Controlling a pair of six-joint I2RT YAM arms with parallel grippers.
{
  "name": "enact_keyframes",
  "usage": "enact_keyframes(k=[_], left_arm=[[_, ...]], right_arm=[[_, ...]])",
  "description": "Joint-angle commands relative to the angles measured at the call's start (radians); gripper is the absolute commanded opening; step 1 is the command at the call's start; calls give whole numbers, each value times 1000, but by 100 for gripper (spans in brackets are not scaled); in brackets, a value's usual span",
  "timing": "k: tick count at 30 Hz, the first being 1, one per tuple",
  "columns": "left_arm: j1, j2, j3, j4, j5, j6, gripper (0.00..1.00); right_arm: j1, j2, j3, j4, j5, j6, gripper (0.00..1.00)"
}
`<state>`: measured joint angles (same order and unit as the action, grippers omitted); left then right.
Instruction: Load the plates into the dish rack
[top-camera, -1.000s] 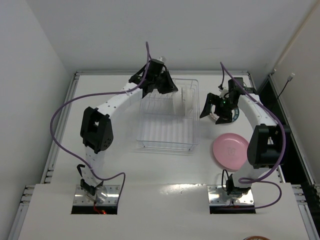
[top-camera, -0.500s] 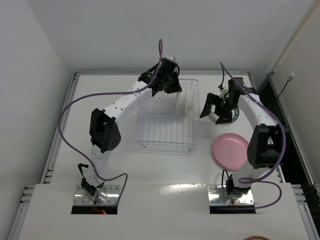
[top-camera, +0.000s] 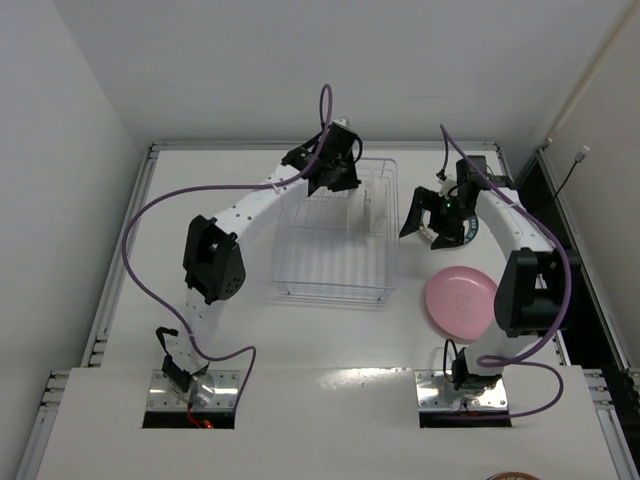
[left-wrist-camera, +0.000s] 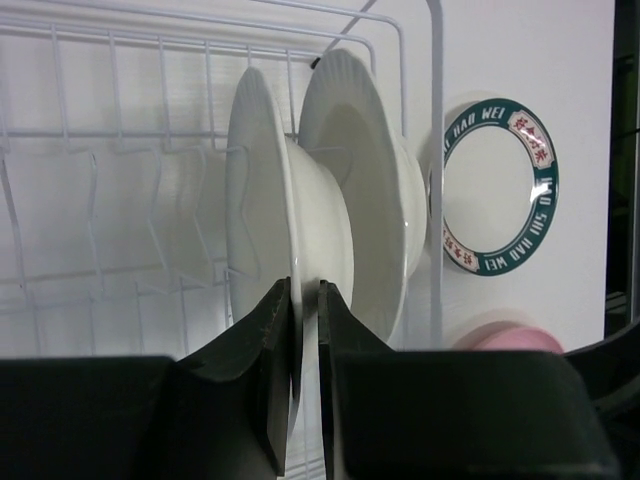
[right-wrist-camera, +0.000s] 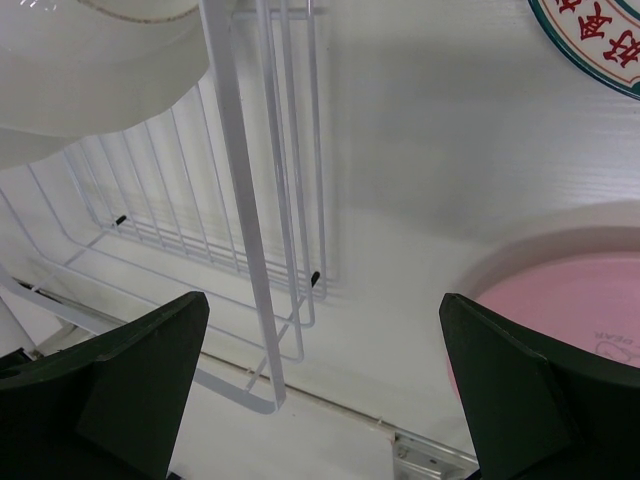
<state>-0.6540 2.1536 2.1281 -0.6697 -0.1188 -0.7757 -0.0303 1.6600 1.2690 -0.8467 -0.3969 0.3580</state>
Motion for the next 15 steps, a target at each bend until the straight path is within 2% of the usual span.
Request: enact_keyframes(k=[1,9,15], left_arm=[[-1,32,21,-94,-113,4,0],[-32,63,50,-165,-217,-31,0],[-52,123,102,-130,-176,-22,0]], right_arm=[[-3,-23,-5,15,-16,-14,100],[-3,-32,-14,15,-25,-14,100],[-3,-32,-14,15,-25,-14,100]])
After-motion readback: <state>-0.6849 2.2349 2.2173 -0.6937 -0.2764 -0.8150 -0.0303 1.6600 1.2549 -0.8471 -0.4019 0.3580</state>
